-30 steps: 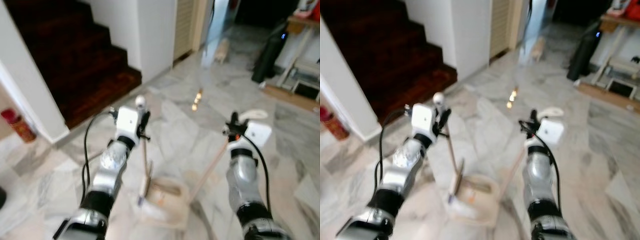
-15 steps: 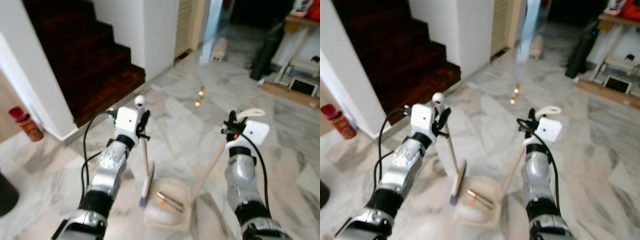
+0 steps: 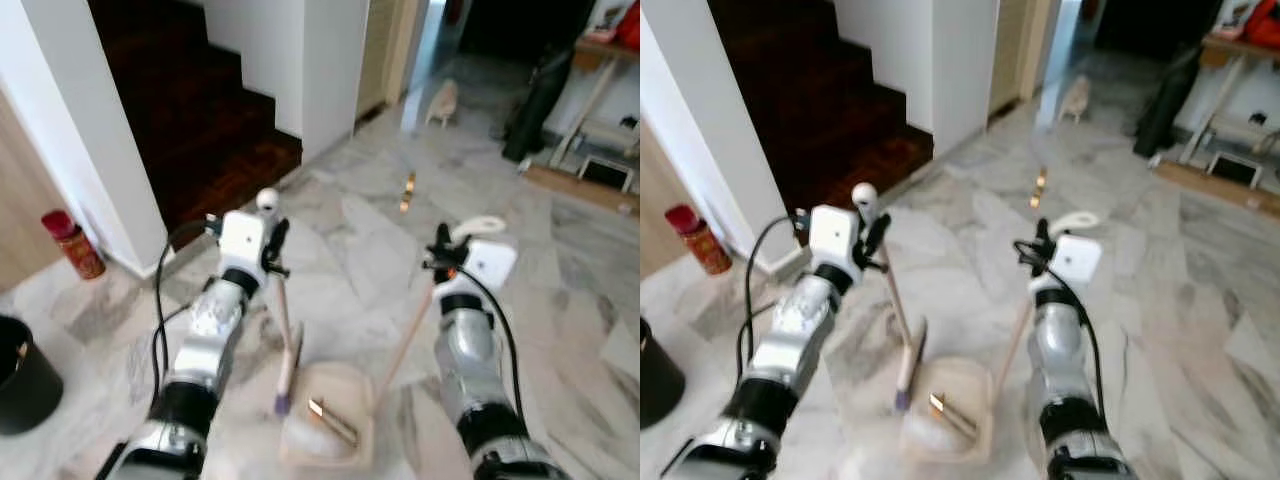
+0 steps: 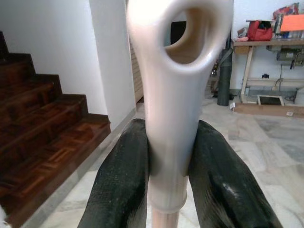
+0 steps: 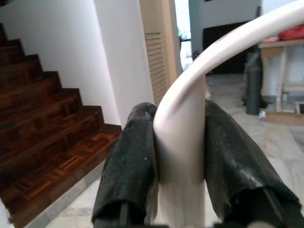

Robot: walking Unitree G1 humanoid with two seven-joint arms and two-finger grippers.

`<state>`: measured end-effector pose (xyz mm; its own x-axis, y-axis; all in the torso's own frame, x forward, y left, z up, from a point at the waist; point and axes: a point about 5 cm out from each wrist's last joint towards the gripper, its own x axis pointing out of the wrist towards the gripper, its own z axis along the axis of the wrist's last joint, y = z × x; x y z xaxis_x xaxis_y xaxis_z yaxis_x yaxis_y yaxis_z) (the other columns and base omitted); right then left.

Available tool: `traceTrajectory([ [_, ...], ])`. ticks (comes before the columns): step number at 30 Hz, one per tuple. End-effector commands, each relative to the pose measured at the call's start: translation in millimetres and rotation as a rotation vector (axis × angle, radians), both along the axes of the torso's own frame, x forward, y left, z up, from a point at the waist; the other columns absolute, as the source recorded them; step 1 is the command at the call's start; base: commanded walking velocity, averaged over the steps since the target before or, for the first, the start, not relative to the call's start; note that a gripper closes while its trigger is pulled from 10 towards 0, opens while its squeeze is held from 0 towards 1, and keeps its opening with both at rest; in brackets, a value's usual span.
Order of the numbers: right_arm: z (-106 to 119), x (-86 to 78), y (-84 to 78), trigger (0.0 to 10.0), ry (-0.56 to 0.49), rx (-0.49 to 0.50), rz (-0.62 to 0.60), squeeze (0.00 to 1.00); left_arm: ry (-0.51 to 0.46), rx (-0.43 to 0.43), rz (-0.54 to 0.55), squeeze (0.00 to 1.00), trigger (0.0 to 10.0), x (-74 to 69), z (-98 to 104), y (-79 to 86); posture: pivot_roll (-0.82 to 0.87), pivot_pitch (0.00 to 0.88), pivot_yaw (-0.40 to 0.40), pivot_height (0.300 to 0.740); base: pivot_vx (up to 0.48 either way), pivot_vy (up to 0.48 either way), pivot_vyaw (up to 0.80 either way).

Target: Sweep floor

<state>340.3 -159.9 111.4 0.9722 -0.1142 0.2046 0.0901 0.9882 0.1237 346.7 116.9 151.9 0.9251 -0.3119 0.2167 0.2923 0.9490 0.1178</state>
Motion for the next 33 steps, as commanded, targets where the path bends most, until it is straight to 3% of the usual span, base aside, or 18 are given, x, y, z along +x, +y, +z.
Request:
traceTrajectory([
  [1, 11.3, 2.4, -3.5, 10.0, -0.051, 0.026, -0.019, 0.0, -0.058, -0.01, -0.028, 0.0, 10.0, -0.9, 13.9, -7.7, 0.08, 0.0, -0.02, 0.74, 0.0, 0.281, 0.0],
  [19, 10.0, 3.6, 5.9, 10.0, -0.043, 0.011, 0.015, 0.0, -0.057, -0.002, -0.05, 0.0, 10.0, -2.3, 13.1, -10.2, 0.09, 0.0, -0.023, 0.74, 0.0, 0.283, 0.0],
  [33, 11.5, 3.7, 4.5, 10.0, -0.051, -0.001, -0.003, 0.0, -0.057, 0.001, -0.046, 0.0, 10.0, -0.5, 15.1, -8.5, 0.09, 0.0, -0.013, 0.74, 0.0, 0.282, 0.04],
])
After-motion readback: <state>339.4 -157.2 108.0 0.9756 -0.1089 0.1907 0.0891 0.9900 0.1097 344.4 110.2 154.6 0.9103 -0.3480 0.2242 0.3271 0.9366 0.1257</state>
